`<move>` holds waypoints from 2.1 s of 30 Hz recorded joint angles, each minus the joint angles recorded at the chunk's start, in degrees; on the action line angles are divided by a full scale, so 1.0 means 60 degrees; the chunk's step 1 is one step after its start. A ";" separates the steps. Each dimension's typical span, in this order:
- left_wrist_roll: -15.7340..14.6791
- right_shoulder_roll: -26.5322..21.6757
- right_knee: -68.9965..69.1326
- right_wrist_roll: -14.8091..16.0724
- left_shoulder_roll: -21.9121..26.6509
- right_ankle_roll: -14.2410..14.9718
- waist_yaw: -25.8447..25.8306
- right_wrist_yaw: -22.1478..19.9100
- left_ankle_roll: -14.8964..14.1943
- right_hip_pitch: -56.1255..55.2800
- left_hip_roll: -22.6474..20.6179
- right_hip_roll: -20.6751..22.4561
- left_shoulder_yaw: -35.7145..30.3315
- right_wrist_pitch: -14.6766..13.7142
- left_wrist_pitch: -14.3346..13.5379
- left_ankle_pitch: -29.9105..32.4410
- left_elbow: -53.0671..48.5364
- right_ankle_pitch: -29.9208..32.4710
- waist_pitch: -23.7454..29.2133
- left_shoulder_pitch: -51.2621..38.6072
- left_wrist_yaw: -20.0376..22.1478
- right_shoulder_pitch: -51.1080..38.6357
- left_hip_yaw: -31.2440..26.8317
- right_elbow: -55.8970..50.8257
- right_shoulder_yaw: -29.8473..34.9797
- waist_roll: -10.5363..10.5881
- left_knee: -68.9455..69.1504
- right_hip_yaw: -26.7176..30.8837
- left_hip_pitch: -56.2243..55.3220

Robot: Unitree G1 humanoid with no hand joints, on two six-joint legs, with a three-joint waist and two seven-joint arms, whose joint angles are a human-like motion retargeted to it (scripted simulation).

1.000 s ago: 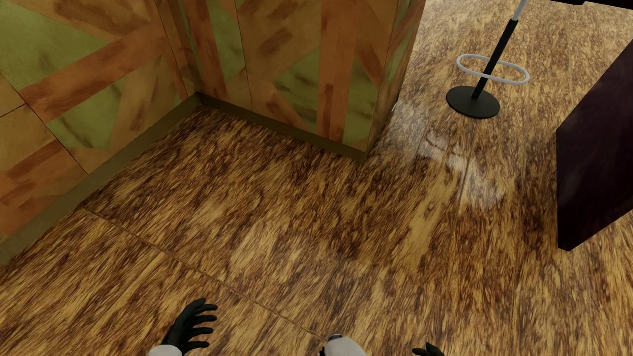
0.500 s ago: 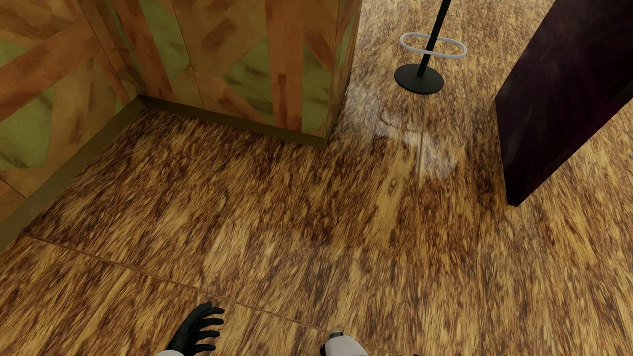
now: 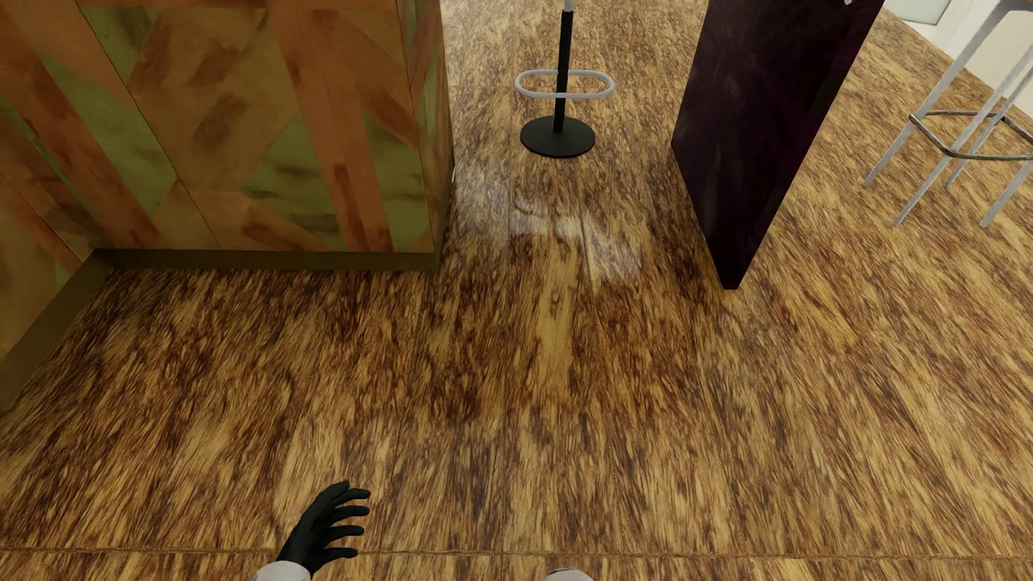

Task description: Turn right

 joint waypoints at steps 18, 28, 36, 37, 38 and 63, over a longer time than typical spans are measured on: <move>-0.0118 0.0501 -0.0918 0.0014 0.0254 -0.0730 -0.0173 0.0107 0.0337 -0.0206 -0.0141 0.0438 0.0212 -0.0442 0.0277 -0.0102 0.0185 0.0874 0.0194 0.0257 -0.0103 -0.0255 -0.0079 -0.0373 0.0176 0.0011 -0.0043 0.0177 -0.0068; -0.0411 0.0433 -0.1907 -0.0305 0.0206 -0.0471 0.1373 0.0703 0.0446 0.0343 -0.0696 0.0318 0.0548 0.0784 0.0213 0.1385 -0.0037 0.2267 0.0036 0.0572 -0.0583 -0.1342 -0.0808 -0.0290 0.0006 0.0086 -0.0599 0.0211 -0.0837; -0.0155 0.0578 -0.2587 -0.0127 0.0228 -0.0352 0.1030 0.0294 0.0465 0.0931 -0.0627 0.0230 0.0438 0.0963 -0.0091 0.1458 0.0109 0.2505 0.0152 0.0229 -0.0402 -0.0629 -0.0732 -0.0292 0.0121 0.0160 -0.1180 0.0038 -0.0281; -0.0142 0.0555 -0.2571 -0.0145 0.0261 -0.0333 0.1067 0.0291 0.0444 0.0918 -0.0627 0.0218 0.0490 0.0960 -0.0104 0.1437 0.0093 0.2489 0.0145 0.0297 -0.0567 -0.0525 -0.0783 -0.0364 0.0141 0.0176 -0.1173 -0.0022 -0.0313; -0.0125 0.0444 -0.2592 -0.0237 0.0221 -0.0344 0.1064 0.0336 0.0433 0.0909 -0.0591 0.0251 0.0609 0.0960 -0.0139 0.1408 0.0172 0.2482 0.0151 0.0460 -0.0700 -0.0731 -0.0771 -0.0251 0.0013 0.0227 -0.1175 -0.0018 -0.0319; 0.0458 0.0517 -0.2718 -0.0645 0.0282 -0.0464 0.1009 0.0108 0.0463 0.0874 -0.0542 0.0332 0.0564 0.0730 -0.0152 0.1432 0.0012 0.2461 0.0100 0.0175 -0.0678 -0.0667 -0.0573 -0.0269 -0.0121 0.0307 -0.1369 0.0177 -0.0199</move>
